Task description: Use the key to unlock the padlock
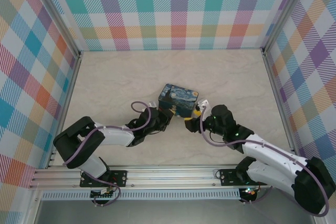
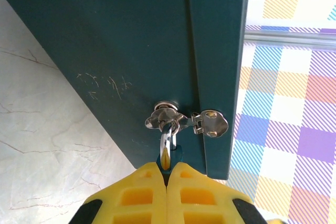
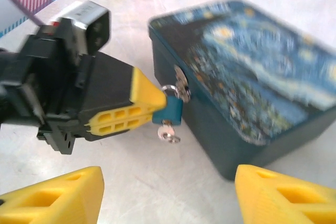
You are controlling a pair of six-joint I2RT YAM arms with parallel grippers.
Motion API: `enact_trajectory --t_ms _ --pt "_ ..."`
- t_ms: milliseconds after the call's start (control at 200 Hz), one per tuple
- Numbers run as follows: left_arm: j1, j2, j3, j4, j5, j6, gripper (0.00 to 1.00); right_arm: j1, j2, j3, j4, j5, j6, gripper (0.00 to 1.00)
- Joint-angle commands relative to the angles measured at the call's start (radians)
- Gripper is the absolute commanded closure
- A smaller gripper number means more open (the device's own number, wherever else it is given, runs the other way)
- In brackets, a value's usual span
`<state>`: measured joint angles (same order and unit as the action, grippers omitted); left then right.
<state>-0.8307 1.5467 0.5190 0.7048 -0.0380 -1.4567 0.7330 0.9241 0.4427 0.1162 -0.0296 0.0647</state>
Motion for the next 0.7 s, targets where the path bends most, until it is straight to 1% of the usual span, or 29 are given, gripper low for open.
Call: enact_trajectory --t_ms 0,115,310,365,470,555,695 --pt "0.018 -0.04 0.031 -0.011 0.037 0.008 1.0 0.044 -0.029 0.024 0.047 0.092 -0.381 0.3" --pt "0.022 -0.041 0.042 -0.011 0.051 -0.009 1.0 0.115 -0.001 0.016 0.074 0.197 -0.618 0.28" --pt "0.029 -0.045 0.048 -0.007 0.066 -0.033 1.0 0.206 0.059 -0.036 0.207 0.322 -0.859 0.25" --pt "0.029 -0.045 0.05 -0.008 0.069 -0.042 1.0 0.216 0.088 -0.03 0.218 0.358 -0.895 0.25" --pt "0.03 -0.039 0.05 -0.007 0.072 -0.059 1.0 0.219 0.138 -0.026 0.263 0.379 -0.935 0.27" --pt "0.03 -0.033 0.047 0.0 0.072 -0.072 1.0 0.221 0.186 -0.02 0.29 0.399 -0.958 0.33" --pt "0.03 -0.028 0.047 0.009 0.069 -0.085 1.0 0.22 0.273 -0.028 0.363 0.427 -0.978 0.37"
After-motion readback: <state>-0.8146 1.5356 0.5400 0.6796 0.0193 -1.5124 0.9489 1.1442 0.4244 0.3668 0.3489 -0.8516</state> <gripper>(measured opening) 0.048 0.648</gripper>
